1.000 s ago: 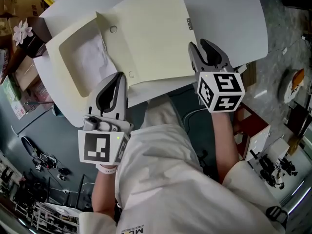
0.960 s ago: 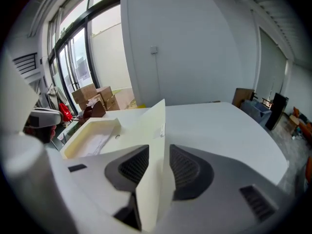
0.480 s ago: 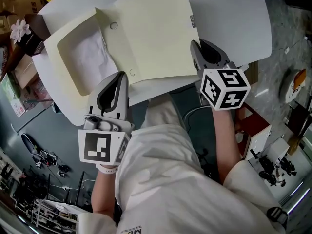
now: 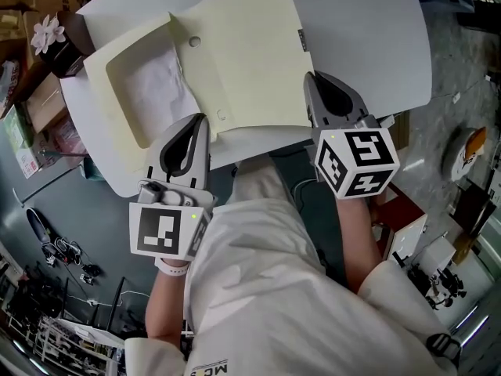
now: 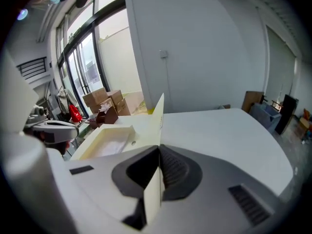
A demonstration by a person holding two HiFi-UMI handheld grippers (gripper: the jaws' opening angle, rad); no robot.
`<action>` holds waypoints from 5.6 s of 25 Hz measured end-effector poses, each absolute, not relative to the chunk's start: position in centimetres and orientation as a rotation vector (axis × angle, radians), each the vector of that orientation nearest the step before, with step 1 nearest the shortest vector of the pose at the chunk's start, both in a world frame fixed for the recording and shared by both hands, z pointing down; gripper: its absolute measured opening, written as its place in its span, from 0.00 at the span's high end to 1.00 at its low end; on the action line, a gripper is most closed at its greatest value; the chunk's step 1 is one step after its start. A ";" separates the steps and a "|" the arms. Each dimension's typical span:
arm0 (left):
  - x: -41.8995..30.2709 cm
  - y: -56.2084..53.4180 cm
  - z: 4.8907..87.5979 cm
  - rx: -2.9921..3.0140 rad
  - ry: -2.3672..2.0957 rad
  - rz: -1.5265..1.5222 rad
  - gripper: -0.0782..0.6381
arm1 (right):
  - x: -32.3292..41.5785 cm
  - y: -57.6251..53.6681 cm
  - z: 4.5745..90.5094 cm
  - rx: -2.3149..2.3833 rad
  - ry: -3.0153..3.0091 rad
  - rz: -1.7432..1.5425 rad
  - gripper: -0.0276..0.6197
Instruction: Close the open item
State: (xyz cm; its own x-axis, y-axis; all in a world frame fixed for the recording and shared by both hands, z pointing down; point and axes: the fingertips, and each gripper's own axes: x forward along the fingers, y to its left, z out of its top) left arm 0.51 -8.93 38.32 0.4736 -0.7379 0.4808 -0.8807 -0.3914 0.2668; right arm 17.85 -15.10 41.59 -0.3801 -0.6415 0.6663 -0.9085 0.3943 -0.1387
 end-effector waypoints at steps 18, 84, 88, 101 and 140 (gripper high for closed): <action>-4.2 -6.9 35.8 2.170 -1.491 0.272 0.85 | 13.3 -17.2 33.3 1.187 -1.852 -0.367 0.93; -9.9 -4.2 50.0 1.810 -1.474 0.274 0.85 | -3.5 -4.3 54.3 0.259 -1.989 0.253 0.87; -9.8 -4.0 49.8 1.809 -1.482 0.266 0.85 | -3.3 -4.4 54.1 0.279 -1.998 0.241 0.86; -11.6 -3.1 47.4 1.821 -1.540 0.270 0.85 | -3.7 -4.2 53.1 0.365 -2.061 0.205 0.84; -12.8 0.0 28.8 2.007 -1.834 0.084 0.85 | 0.1 -10.4 26.7 1.043 -2.640 0.368 0.93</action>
